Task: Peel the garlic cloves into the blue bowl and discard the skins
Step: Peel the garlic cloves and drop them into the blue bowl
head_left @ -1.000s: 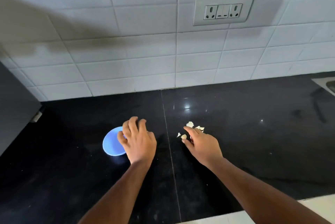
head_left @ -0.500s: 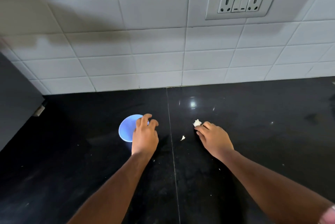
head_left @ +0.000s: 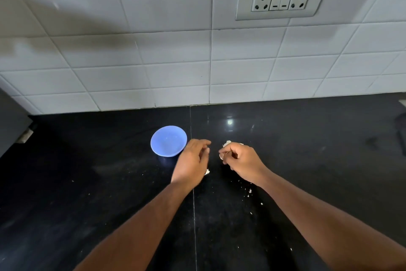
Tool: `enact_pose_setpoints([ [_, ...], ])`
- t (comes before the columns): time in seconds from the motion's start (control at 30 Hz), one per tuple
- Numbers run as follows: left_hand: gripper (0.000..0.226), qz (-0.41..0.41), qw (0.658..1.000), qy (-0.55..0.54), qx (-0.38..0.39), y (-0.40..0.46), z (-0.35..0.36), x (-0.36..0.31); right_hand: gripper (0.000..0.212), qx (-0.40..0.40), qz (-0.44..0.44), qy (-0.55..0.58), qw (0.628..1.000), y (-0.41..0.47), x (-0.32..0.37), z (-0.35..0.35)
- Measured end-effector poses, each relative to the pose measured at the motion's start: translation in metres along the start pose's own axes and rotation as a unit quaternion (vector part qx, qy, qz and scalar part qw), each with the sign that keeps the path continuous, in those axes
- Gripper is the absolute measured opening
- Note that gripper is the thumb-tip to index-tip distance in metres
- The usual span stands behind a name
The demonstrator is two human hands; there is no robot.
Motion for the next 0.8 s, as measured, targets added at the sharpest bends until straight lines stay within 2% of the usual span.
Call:
enact_pose_setpoints([
  [0.03,0.020,-0.091,0.990,-0.093,0.050,-0.005,0.014,-0.001,0.010,0.016,0.022,0.079,0.996,-0.003,0.001,0.003],
  [0.1,0.023,-0.204,0.948,-0.226,0.088,-0.015,0.034,-0.007,0.011,0.028,0.050,0.192,0.980,-0.006,0.002,0.005],
  [0.2,0.028,-0.265,0.898,-0.348,0.046,-0.018,0.041,-0.011,0.013,0.037,0.079,0.276,0.957,-0.007,0.001,0.004],
  [0.37,0.011,-0.317,0.834,-0.451,-0.020,-0.019,0.038,-0.008,0.018,0.082,0.075,0.301,0.947,-0.006,0.005,0.008],
  [0.63,0.027,-0.313,0.805,-0.502,-0.045,-0.016,0.034,-0.011,0.018,0.088,0.063,0.295,0.949,-0.004,0.007,0.009],
  [0.8,0.027,-0.330,0.788,-0.517,-0.043,-0.019,0.038,-0.007,0.019,0.068,0.067,0.311,0.946,-0.004,0.005,0.013],
])
Point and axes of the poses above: each hand's wrist, its own y-axis towards the middle knuckle, its own z-axis out of the palm, x = y × z, the point moved 6 cm from there along y, towards the middle knuckle, and after that the axes turned 6 degrees about z, right-handed, at the moved point
